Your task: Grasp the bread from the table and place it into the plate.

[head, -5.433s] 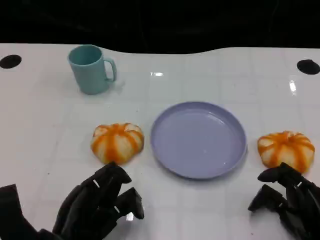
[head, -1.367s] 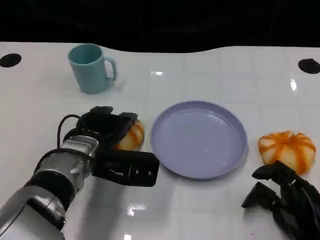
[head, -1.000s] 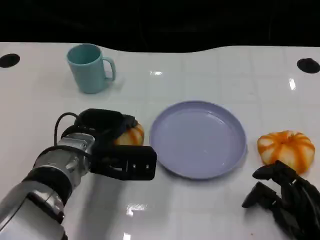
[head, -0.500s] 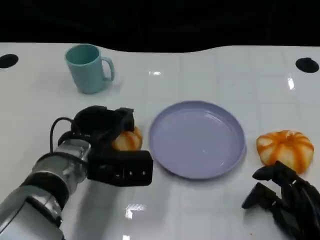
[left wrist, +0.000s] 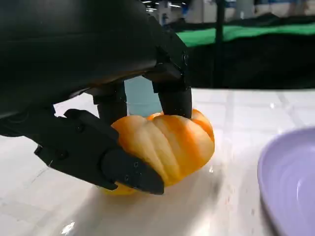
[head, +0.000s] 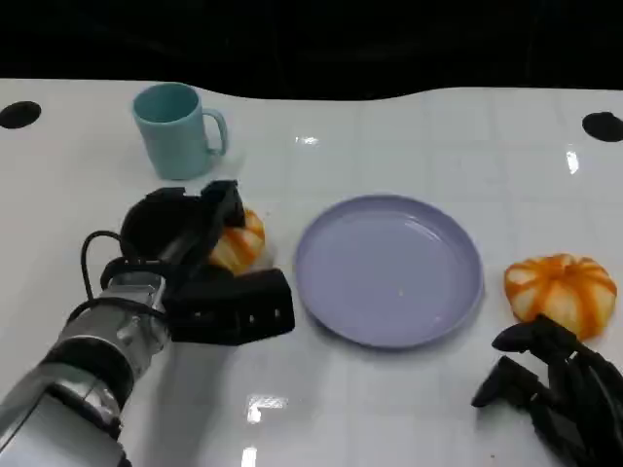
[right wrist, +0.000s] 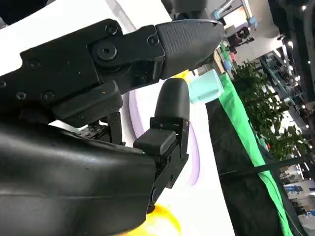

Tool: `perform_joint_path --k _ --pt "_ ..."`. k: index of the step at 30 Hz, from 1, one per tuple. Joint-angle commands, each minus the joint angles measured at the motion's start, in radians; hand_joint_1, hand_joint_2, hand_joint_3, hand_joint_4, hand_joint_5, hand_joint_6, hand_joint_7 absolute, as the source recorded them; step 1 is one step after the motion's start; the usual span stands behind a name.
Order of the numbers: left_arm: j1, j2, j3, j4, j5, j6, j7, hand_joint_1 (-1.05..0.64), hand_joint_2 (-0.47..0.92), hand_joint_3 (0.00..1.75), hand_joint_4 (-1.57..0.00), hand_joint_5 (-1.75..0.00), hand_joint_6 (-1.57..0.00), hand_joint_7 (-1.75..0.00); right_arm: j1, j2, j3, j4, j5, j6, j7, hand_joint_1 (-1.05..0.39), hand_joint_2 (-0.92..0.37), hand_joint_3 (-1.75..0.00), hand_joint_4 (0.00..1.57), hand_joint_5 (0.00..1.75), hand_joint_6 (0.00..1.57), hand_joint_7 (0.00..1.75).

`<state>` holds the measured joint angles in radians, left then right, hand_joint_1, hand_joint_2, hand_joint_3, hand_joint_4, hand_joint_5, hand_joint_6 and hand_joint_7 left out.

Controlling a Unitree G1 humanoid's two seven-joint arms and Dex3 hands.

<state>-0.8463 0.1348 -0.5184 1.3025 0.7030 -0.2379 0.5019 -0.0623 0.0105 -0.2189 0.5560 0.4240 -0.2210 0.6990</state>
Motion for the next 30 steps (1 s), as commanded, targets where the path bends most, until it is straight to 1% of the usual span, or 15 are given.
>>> perform_joint_path --k 1,3,4,6,7,15,16,17,18,20,25,29,30 --pt "-0.035 -0.003 0.035 -0.018 -0.03 -0.012 0.047 -0.09 0.87 0.36 -0.77 -1.75 -0.49 -1.75 0.002 -0.018 -0.004 -0.002 -0.003 -0.007 -0.007 -0.53 -0.92 -0.23 0.63 1.51 0.59 1.15" --pt "-0.044 -0.005 0.035 -0.02 -0.03 -0.002 0.047 -0.11 0.88 0.36 -0.79 -1.75 -0.6 -1.55 0.0 -0.021 -0.005 0.003 0.001 -0.007 0.004 -0.52 -0.92 -0.24 0.63 1.51 0.58 1.14" --pt "-0.048 -0.006 0.039 -0.027 -0.037 -0.025 0.047 -0.12 0.88 0.37 -0.8 -1.75 -0.61 -1.53 -0.001 -0.02 -0.006 0.005 0.001 -0.01 0.004 -0.52 -0.92 -0.24 0.63 1.51 0.58 1.14" --pt "-0.051 -0.006 0.044 -0.034 -0.046 -0.057 0.048 -0.11 0.88 0.45 -0.84 -1.75 -0.61 -1.7 -0.002 -0.019 -0.007 0.006 0.0 -0.015 0.002 -0.52 -0.92 -0.25 0.63 1.51 0.59 1.15" --pt "-0.052 -0.006 0.046 -0.035 -0.047 -0.065 0.048 -0.11 0.88 0.46 -0.85 -1.75 -0.6 -1.72 -0.002 -0.018 -0.007 0.007 0.0 -0.016 0.002 -0.52 -0.92 -0.25 0.63 1.5 0.59 1.15" --pt "-0.052 -0.006 0.049 -0.033 -0.045 -0.07 0.048 -0.11 0.86 0.5 -0.85 -1.75 -0.6 -1.75 -0.003 -0.019 -0.006 0.01 0.0 -0.019 0.002 -0.52 -0.92 -0.25 0.64 1.49 0.6 1.16" --pt "-0.07 -0.023 0.04 -0.047 -0.048 -0.142 0.012 -0.11 0.85 0.55 -0.86 -1.75 -0.63 -1.75 -0.001 -0.02 -0.006 0.009 -0.001 -0.022 0.002 -0.52 -0.92 -0.25 0.64 1.49 0.6 1.16" --pt "-0.087 -0.037 0.024 -0.059 -0.04 -0.198 -0.01 -0.11 0.74 0.77 -0.88 -1.75 -0.68 -1.75 0.001 -0.02 -0.006 0.011 -0.008 -0.031 -0.003 -0.52 -0.92 -0.25 0.64 1.49 0.6 1.16" --pt "-0.1 -0.046 0.012 -0.065 -0.033 -0.238 -0.025 -0.12 0.65 0.93 -0.89 -1.75 -0.71 -1.75 0.002 -0.021 -0.005 0.012 -0.012 -0.038 -0.007 -0.53 -0.92 -0.25 0.64 1.49 0.6 1.17" --pt "-0.109 -0.051 0.003 -0.064 -0.027 -0.267 -0.031 -0.12 0.61 1.02 -0.9 -1.75 -0.73 -1.75 0.002 -0.021 -0.004 0.015 -0.016 -0.045 -0.011 -0.53 -0.92 -0.26 0.64 1.49 0.6 1.18" --pt "-0.146 -0.085 -0.042 -0.058 0.01 -0.343 -0.022 -0.15 0.59 1.07 -0.93 -1.75 -0.75 -1.75 -0.008 -0.021 -0.012 0.035 -0.002 -0.048 0.01 -0.51 -0.92 -0.26 0.64 1.49 0.58 1.18" --pt "-0.166 -0.112 -0.051 -0.049 0.011 -0.345 -0.055 -0.18 0.61 1.09 -0.94 -1.75 -0.75 -1.75 -0.013 -0.03 -0.006 0.044 -0.011 -0.05 0.012 -0.53 -0.92 -0.26 0.64 1.5 0.58 1.2" --pt "-0.171 -0.117 -0.056 -0.05 0.015 -0.338 -0.065 -0.18 0.6 1.07 -0.93 -1.75 -0.74 -1.75 -0.014 -0.031 -0.006 0.048 -0.012 -0.055 0.012 -0.52 -0.92 -0.27 0.64 1.5 0.57 1.21"
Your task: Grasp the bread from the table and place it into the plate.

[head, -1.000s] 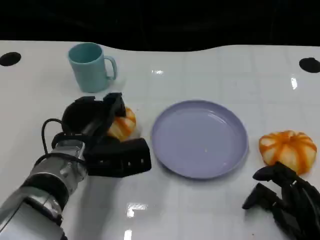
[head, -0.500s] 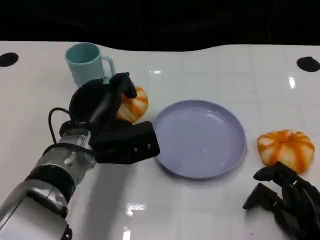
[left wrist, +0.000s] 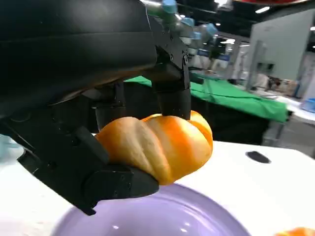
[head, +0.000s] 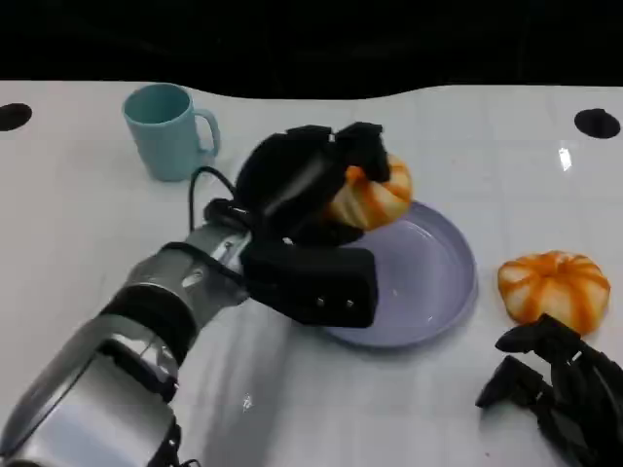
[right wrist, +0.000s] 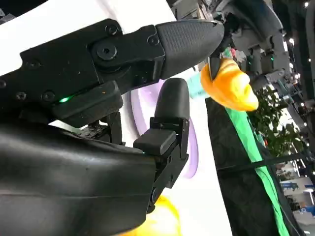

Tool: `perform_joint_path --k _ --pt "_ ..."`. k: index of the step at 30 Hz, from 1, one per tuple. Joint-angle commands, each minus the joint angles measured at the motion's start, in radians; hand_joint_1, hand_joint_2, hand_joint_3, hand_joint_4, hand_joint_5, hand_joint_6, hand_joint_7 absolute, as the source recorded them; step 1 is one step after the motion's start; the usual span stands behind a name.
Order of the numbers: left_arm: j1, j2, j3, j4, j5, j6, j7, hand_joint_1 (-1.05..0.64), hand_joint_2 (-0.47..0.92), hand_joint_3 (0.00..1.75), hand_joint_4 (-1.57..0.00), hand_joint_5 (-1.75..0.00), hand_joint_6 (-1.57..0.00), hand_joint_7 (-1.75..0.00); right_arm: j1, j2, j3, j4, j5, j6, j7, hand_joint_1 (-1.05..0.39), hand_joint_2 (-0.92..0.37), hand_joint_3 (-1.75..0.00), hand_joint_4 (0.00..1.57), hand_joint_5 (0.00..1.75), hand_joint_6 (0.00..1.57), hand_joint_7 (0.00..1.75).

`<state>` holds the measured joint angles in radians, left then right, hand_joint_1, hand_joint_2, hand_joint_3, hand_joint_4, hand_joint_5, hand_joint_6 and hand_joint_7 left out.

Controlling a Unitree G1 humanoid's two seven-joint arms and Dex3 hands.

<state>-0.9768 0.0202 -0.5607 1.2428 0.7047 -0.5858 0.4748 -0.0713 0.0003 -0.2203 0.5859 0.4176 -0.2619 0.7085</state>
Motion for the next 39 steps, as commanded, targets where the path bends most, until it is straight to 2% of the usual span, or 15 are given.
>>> perform_joint_path --k 1,8,11,17,19,23,24,25,26,28,31,32,34,36,39 --pt "-0.044 -0.006 -0.017 0.009 0.015 0.014 -0.045 -0.18 0.6 1.07 -0.92 -1.75 -0.73 -1.75 -0.006 -0.021 -0.004 0.021 -0.006 -0.018 0.003 -0.52 -0.92 -0.27 0.64 1.5 0.57 1.21" --pt "-0.055 -0.025 -0.044 0.012 0.029 0.03 -0.076 -0.18 0.6 1.04 -0.91 -1.75 -0.72 -1.75 -0.003 -0.019 -0.001 0.018 -0.002 -0.019 0.003 -0.53 -0.92 -0.27 0.63 1.5 0.56 1.23" --pt "-0.071 -0.056 -0.084 0.024 0.061 0.051 -0.121 -0.21 0.71 0.89 -0.89 -1.75 -0.68 -1.75 0.003 -0.012 0.004 0.002 0.0 -0.013 -0.003 -0.51 -0.92 -0.26 0.63 1.5 0.55 1.22" --pt "-0.071 -0.066 -0.09 0.036 0.066 0.056 -0.145 -0.2 0.71 0.85 -0.89 -1.75 -0.67 -1.75 0.005 -0.008 0.006 -0.002 -0.003 -0.014 -0.01 -0.51 -0.92 -0.26 0.64 1.5 0.57 1.21" --pt "-0.067 -0.07 -0.083 0.043 0.057 0.052 -0.16 -0.17 0.69 0.82 -0.82 -1.75 -0.67 -1.66 0.005 -0.005 0.008 -0.002 -0.003 -0.014 -0.012 -0.53 -0.92 -0.26 0.65 1.5 0.58 1.22" --pt "-0.067 -0.071 -0.078 0.045 0.057 0.05 -0.165 -0.17 0.69 0.81 -0.81 -1.75 -0.68 -1.63 0.005 -0.005 0.009 -0.003 -0.003 -0.014 -0.014 -0.53 -0.92 -0.25 0.65 1.5 0.58 1.22" --pt "-0.071 -0.072 -0.071 0.049 0.046 0.062 -0.217 -0.17 0.69 0.81 -0.81 -1.75 -0.68 -1.63 0.007 -0.006 0.009 -0.007 -0.002 -0.011 -0.012 -0.53 -0.92 -0.25 0.65 1.5 0.58 1.22" --pt "-0.076 -0.073 -0.067 0.053 0.04 0.076 -0.264 -0.25 0.77 0.64 -0.6 -1.5 -0.47 -1.21 0.008 -0.007 0.009 -0.009 0.003 -0.005 -0.007 -0.53 -0.92 -0.25 0.65 1.5 0.58 1.22" --pt "-0.079 -0.074 -0.063 0.053 0.035 0.086 -0.298 -0.34 0.86 0.44 -0.49 -1.16 -0.46 -0.65 0.008 -0.007 0.008 -0.011 0.006 0.0 -0.004 -0.52 -0.92 -0.25 0.65 1.5 0.58 1.22" --pt "-0.08 -0.073 -0.06 0.049 0.03 0.095 -0.326 -0.39 0.91 0.34 -0.44 -0.93 -0.49 -0.28 0.009 -0.007 0.007 -0.013 0.01 0.004 -0.002 -0.52 -0.92 -0.24 0.65 1.5 0.58 1.21" --pt "-0.079 -0.072 -0.058 0.043 0.027 0.1 -0.337 -0.4 0.92 0.31 -0.43 -0.88 -0.5 -0.18 0.01 -0.008 0.008 -0.014 0.01 0.006 -0.002 -0.51 -0.92 -0.24 0.65 1.5 0.58 1.21" --pt "-0.095 -0.071 -0.062 0.047 0.027 0.126 -0.399 -0.49 0.92 0.37 -0.34 -0.79 -0.43 -0.15 0.009 -0.007 0.007 -0.011 0.007 -0.001 -0.004 -0.51 -0.92 -0.24 0.65 1.5 0.58 1.21" --pt "-0.115 -0.069 -0.066 0.048 0.028 0.161 -0.483 -0.83 0.92 0.6 -0.07 -0.48 -0.22 -0.08 0.008 -0.007 0.006 -0.007 0.003 -0.01 -0.007 -0.51 -0.92 -0.25 0.65 1.5 0.58 1.21" --pt "-0.125 -0.064 -0.062 0.044 0.023 0.176 -0.544 -0.95 0.92 0.7 -0.02 -0.35 -0.16 -0.05 0.006 -0.006 0.004 -0.005 0.007 -0.008 -0.004 -0.51 -0.92 -0.25 0.65 1.5 0.58 1.21" --pt "-0.13 -0.054 -0.056 0.036 0.016 0.183 -0.593 -1.03 0.92 0.76 0.0 -0.26 -0.14 -0.04 0.006 -0.004 0.004 -0.006 0.004 -0.013 -0.01 -0.53 -0.92 -0.25 0.66 1.5 0.59 1.21"
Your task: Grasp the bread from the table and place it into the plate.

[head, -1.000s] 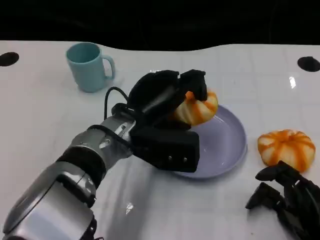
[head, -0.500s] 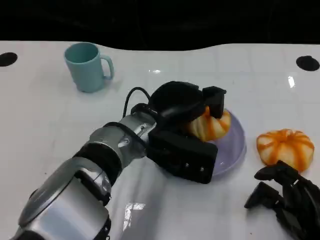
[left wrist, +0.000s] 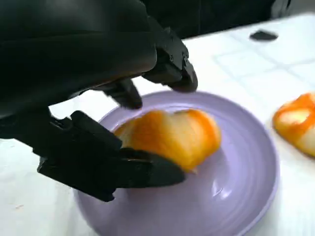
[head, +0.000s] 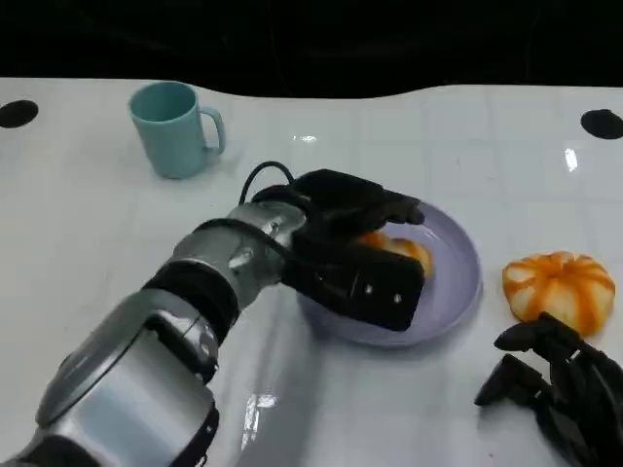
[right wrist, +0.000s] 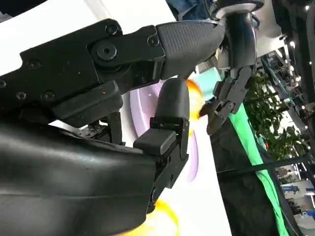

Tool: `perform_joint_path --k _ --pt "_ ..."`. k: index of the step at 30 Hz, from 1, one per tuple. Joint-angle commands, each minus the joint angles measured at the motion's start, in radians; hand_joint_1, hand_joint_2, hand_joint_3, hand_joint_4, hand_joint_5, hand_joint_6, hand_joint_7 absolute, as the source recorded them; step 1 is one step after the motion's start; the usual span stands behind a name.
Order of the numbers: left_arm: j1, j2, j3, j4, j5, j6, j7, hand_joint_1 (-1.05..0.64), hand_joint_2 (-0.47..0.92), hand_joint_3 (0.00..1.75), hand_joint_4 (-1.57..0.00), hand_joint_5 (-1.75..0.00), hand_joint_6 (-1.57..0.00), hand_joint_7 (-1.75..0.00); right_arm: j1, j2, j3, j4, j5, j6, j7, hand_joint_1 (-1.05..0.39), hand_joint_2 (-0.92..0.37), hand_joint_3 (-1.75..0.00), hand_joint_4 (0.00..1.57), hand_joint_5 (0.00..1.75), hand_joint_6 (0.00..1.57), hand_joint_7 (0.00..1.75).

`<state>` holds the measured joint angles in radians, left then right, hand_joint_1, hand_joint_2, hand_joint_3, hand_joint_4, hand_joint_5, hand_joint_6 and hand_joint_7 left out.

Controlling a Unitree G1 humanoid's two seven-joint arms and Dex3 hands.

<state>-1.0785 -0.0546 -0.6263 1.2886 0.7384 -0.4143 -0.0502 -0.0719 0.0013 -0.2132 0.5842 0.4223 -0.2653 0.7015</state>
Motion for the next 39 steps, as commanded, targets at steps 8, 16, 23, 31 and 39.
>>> perform_joint_path --k 8,16,23,31,39 --pt "-0.01 0.05 0.059 -0.034 -0.083 -0.012 -0.127 -1.02 0.92 0.72 -0.04 -0.24 -0.18 -0.04 0.008 -0.004 -0.004 -0.01 0.004 0.002 -0.004 -0.53 -0.92 -0.24 0.66 1.49 0.6 1.2" --pt "0.166 0.072 0.352 -0.107 -0.444 -0.134 -0.253 -0.69 0.92 0.48 -0.46 -0.5 -0.47 -0.16 0.006 -0.003 -0.004 -0.009 0.002 0.001 -0.007 -0.54 -0.92 -0.23 0.68 1.5 0.6 1.19" --pt "0.396 0.013 0.625 -0.296 -0.86 -0.051 -0.453 -0.52 0.92 0.41 -0.73 -0.89 -0.78 -0.23 -0.001 -0.009 -0.008 -0.004 0.013 0.021 0.01 -0.54 -0.92 -0.23 0.66 1.49 0.6 1.19" --pt "0.578 -0.011 0.74 -0.588 -1.123 0.222 -0.59 -0.57 0.92 0.39 -0.67 -1.22 -0.83 -0.39 0.002 -0.004 -0.012 -0.008 0.014 0.023 0.014 -0.53 -0.92 -0.21 0.66 1.48 0.6 1.17" --pt "0.831 -0.038 0.793 -0.973 -1.348 0.575 -0.544 -0.55 0.92 0.49 -0.64 -1.73 -0.59 -1.35 0.02 0.002 -0.001 -0.039 -0.006 0.022 -0.008 -0.54 -0.92 -0.22 0.65 1.47 0.61 1.15"
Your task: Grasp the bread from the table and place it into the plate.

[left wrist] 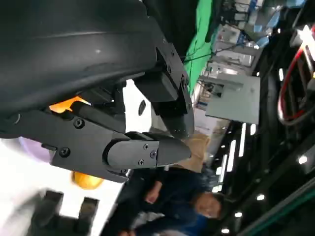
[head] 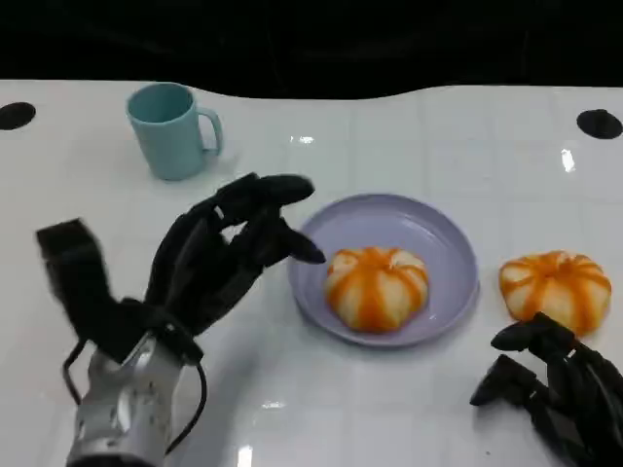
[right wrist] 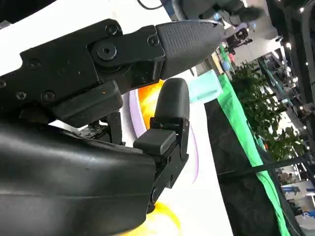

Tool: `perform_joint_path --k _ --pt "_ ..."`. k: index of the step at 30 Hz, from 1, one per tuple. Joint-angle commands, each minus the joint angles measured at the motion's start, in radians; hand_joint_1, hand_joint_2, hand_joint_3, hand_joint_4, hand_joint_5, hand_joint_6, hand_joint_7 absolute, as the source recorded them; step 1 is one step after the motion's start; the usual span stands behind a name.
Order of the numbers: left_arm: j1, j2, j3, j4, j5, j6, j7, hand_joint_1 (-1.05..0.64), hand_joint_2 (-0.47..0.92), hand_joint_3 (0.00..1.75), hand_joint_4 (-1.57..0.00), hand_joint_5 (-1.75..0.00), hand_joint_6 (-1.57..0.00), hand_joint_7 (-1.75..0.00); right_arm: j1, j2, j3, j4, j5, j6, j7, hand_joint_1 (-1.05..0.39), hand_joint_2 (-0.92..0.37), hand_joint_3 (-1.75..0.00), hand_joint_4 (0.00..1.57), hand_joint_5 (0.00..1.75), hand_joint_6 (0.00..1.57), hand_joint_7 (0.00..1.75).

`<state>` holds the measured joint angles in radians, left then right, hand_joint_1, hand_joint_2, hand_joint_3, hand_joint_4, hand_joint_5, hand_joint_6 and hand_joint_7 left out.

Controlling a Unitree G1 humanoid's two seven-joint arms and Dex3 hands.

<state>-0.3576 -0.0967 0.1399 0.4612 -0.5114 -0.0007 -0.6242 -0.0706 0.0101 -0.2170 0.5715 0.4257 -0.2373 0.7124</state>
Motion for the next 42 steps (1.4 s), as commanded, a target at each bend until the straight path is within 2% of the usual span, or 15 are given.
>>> perform_joint_path --k 1,6,8,11,14,18,34,37,42 --pt "0.13 0.009 0.028 -0.173 -0.114 0.195 0.029 -0.55 0.92 0.51 -0.67 -1.74 -0.57 -1.43 0.024 -0.005 0.005 -0.035 -0.016 -0.007 -0.031 -0.54 -0.92 -0.22 0.65 1.48 0.61 1.15" --pt "0.279 -0.014 0.02 -0.366 -0.131 0.298 0.144 -0.53 0.92 0.41 -0.77 -1.75 -0.55 -1.64 0.038 0.002 0.011 -0.066 -0.01 0.01 -0.044 -0.53 -0.92 -0.22 0.65 1.48 0.62 1.13" --pt "0.299 -0.018 0.016 -0.398 -0.132 0.315 0.165 -0.53 0.92 0.39 -0.78 -1.75 -0.55 -1.67 0.04 0.003 0.012 -0.067 -0.01 0.008 -0.044 -0.53 -0.92 -0.23 0.65 1.49 0.62 1.13" --pt "0.381 -0.021 -0.009 -0.436 -0.108 0.272 0.132 -0.53 0.92 0.42 -0.8 -1.75 -0.55 -1.73 0.041 0.003 0.01 -0.071 0.002 0.03 -0.039 -0.54 -0.92 -0.22 0.65 1.5 0.62 1.13" --pt "0.395 -0.019 -0.018 -0.444 -0.108 0.263 0.132 -0.53 0.92 0.42 -0.8 -1.75 -0.55 -1.74 0.041 0.002 0.01 -0.074 0.004 0.036 -0.039 -0.54 -0.92 -0.21 0.65 1.5 0.62 1.13" --pt "0.457 -0.002 -0.017 -0.471 -0.142 0.308 0.12 -0.51 0.92 0.36 -0.81 -1.75 -0.55 -1.75 0.045 0.002 0.013 -0.082 -0.008 0.029 -0.05 -0.55 -0.92 -0.21 0.65 1.5 0.63 1.14" --pt "0.487 0.024 -0.013 -0.464 -0.135 0.346 0.137 -0.49 0.92 0.34 -0.81 -1.75 -0.53 -1.75 0.058 -0.005 0.027 -0.104 -0.009 0.032 -0.072 -0.55 -0.92 -0.21 0.65 1.51 0.62 1.14" --pt "0.481 0.036 -0.007 -0.441 -0.133 0.353 0.132 -0.49 0.92 0.37 -0.75 -1.75 -0.48 -1.75 0.051 -0.012 0.026 -0.096 -0.004 0.035 -0.061 -0.55 -0.92 -0.21 0.64 1.51 0.62 1.14" --pt "0.48 0.037 -0.006 -0.439 -0.133 0.354 0.13 -0.49 0.92 0.38 -0.74 -1.75 -0.47 -1.75 0.051 -0.014 0.028 -0.095 -0.003 0.035 -0.061 -0.55 -0.92 -0.22 0.64 1.51 0.62 1.15"
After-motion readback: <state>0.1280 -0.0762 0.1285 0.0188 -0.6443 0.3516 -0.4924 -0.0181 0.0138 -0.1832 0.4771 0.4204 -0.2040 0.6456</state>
